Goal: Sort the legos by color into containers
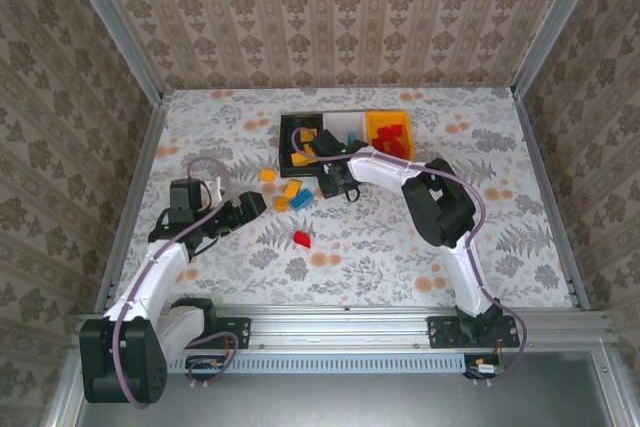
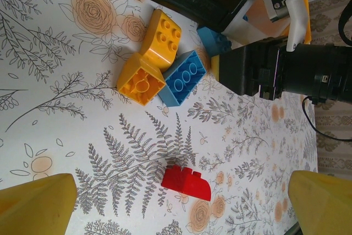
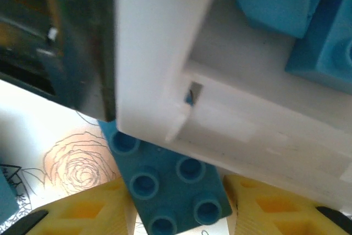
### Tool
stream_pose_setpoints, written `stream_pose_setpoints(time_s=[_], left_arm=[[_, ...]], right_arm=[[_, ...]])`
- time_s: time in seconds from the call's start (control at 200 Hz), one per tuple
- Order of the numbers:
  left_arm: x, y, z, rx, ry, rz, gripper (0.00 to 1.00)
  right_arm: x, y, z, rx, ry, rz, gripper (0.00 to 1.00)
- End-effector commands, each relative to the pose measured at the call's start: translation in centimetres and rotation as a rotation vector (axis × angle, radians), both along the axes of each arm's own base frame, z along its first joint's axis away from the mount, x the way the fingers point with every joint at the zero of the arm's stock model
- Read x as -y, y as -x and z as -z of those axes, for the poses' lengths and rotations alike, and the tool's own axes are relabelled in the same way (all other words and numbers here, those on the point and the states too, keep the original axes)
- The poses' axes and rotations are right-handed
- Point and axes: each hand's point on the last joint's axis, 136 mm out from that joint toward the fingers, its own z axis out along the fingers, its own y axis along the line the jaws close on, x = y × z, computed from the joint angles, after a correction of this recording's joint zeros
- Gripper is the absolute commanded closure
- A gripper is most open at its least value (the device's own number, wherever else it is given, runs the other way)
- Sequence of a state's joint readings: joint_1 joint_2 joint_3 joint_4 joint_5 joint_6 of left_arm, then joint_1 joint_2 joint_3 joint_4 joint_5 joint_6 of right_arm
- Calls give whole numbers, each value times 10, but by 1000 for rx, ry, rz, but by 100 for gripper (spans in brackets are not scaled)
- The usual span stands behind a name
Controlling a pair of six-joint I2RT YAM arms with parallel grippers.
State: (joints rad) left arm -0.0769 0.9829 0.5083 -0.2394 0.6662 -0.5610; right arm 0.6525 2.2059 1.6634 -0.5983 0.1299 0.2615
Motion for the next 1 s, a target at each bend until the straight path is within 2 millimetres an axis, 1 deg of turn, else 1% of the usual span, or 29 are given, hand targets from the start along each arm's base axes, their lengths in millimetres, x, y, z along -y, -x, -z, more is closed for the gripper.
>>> stream_pose_setpoints(time_s=[0.0, 0.145, 0.22, 0.295, 0.395, 0.47, 0.615, 0.65, 0.715, 0.79, 0.87, 0.9, 0.93, 0.995], left_arm=[[-1, 3, 5, -22, 3, 5, 0], [0, 3, 5, -26, 7, 8, 0], [0, 3, 5, -26, 7, 7, 0], [0, 3, 5, -26, 7, 6, 0], [0, 3, 5, -25, 6, 6, 0], [0, 3, 4, -24, 7, 8, 0], [0, 3, 4, -25, 9, 9, 0], [1, 3, 5, -25, 8, 9, 0], [1, 3, 4, -24, 9, 9, 0], [1, 2, 5, -24, 9, 9, 0], [1, 3, 4, -24, 10, 9, 0], [1, 3, 4, -24, 11, 10, 0], [1, 2, 4, -24, 11, 10, 0], [1, 3, 4, -26, 12, 10, 0]], right_arm=[[-21, -9, 13, 44, -19, -47, 60], [-18, -8, 11, 46, -12, -35, 67], [-17, -5, 5, 53, -17, -27, 68], [-15, 3, -2, 59, -27, -19, 68], [-6, 21, -11, 62, -32, -6, 68], [7, 37, -15, 54, -34, 18, 68], [33, 68, -15, 30, -35, 60, 68], [36, 73, -18, 28, -46, 68, 68], [42, 84, -17, 9, -55, 78, 68], [42, 92, -14, -27, -64, 78, 68], [35, 97, -12, -80, -81, 63, 67], [31, 95, -13, -93, -87, 58, 68], [31, 99, -11, -126, -71, 58, 68], [25, 94, -16, -144, -69, 53, 68]])
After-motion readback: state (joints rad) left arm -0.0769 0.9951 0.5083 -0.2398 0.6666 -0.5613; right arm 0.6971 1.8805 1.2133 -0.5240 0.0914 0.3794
